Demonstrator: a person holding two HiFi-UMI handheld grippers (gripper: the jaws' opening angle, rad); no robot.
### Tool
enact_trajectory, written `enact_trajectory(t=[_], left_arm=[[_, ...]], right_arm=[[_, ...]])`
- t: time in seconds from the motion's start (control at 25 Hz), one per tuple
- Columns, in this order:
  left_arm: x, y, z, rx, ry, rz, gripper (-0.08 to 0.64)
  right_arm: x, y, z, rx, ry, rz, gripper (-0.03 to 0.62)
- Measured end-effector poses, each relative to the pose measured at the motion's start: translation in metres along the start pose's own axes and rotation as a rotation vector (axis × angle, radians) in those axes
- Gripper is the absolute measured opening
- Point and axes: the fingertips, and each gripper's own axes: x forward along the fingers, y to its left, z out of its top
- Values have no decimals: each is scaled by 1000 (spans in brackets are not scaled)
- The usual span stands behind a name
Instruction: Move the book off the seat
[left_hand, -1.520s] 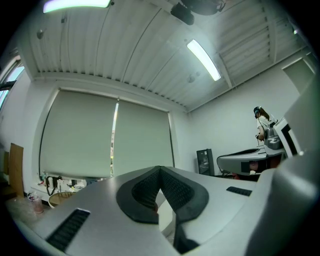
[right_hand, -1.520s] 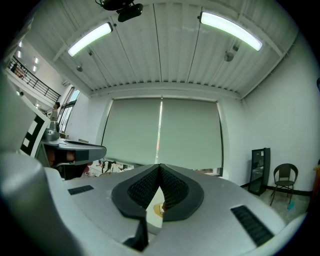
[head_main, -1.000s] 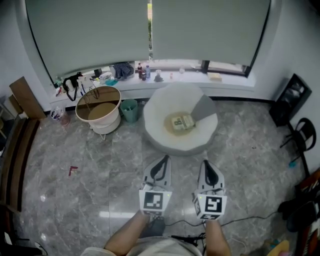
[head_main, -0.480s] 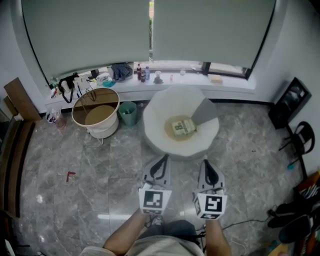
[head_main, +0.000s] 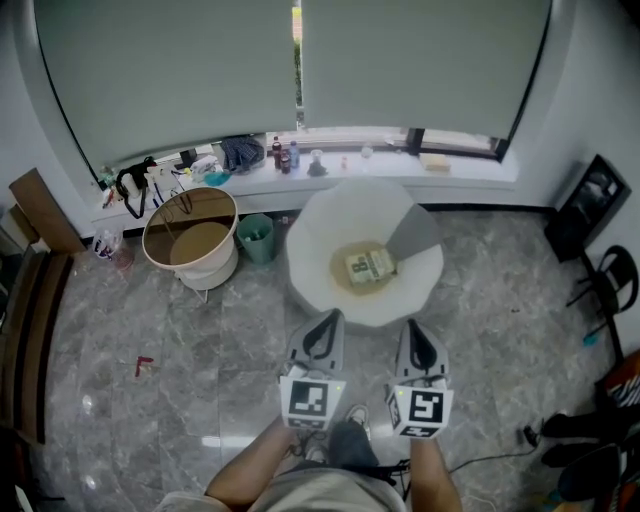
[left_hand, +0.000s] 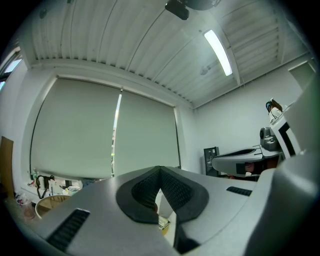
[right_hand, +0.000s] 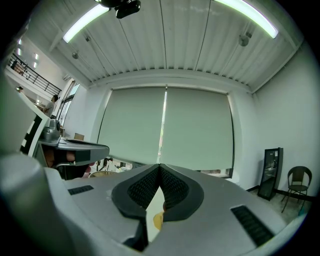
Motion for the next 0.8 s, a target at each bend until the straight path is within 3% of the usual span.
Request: enact_trajectory(t=[0.8], left_arm=[[211,-37,-6,28,29,20,2]], right_arm=[[153,-157,-22,69,2,17,2]])
